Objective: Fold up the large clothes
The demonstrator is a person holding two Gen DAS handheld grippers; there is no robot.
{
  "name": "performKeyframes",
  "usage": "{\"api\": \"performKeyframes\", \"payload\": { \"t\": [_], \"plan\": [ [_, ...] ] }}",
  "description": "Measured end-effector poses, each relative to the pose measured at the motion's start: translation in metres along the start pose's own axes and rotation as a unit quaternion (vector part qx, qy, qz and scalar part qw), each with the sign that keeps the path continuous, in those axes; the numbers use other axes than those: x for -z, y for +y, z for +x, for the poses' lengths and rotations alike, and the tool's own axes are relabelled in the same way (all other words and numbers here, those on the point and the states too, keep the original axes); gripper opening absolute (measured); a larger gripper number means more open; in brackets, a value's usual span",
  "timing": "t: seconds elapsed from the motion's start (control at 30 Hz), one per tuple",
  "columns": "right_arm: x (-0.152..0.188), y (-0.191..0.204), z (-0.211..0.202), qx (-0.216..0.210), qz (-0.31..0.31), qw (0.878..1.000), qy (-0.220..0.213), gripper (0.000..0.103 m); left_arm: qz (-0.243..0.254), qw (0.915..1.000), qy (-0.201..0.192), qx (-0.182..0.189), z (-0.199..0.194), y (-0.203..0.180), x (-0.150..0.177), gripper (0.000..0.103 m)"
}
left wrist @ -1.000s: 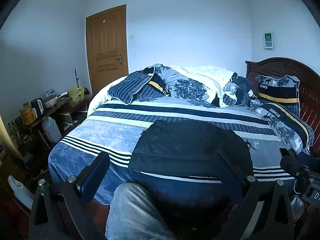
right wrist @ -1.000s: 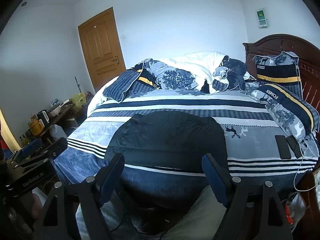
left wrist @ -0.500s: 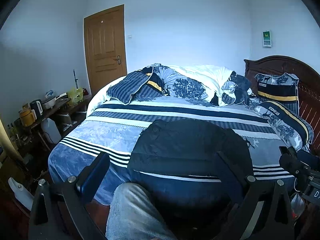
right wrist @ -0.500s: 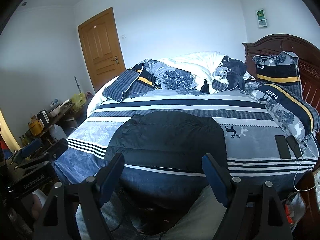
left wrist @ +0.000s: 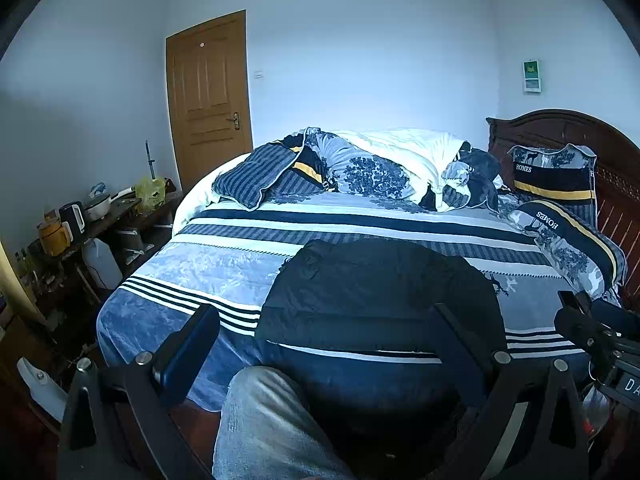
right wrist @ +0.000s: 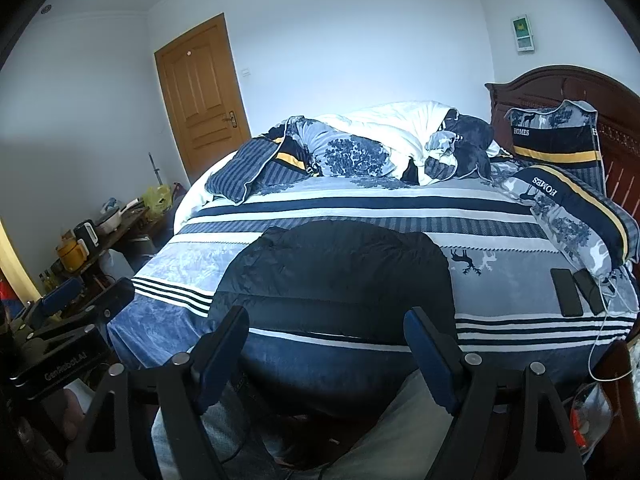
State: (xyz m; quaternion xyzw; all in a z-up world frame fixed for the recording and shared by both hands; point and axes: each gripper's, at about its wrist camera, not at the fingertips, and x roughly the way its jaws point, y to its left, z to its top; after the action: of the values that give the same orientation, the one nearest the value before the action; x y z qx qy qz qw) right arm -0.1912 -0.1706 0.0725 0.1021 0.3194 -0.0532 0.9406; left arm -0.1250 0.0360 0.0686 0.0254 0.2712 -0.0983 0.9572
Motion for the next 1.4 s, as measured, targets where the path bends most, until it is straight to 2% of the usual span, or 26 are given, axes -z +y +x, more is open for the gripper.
{"api": "performKeyframes", "payload": {
  "t": [1.4],
  "plan": [
    [0.0019,-0.0015,0.0023,0.001,0.001,1.0,0.004,0.083,0.003,1.0,0.003,0.0,0.0005,0.0018,0.0011,0.102]
  ]
}}
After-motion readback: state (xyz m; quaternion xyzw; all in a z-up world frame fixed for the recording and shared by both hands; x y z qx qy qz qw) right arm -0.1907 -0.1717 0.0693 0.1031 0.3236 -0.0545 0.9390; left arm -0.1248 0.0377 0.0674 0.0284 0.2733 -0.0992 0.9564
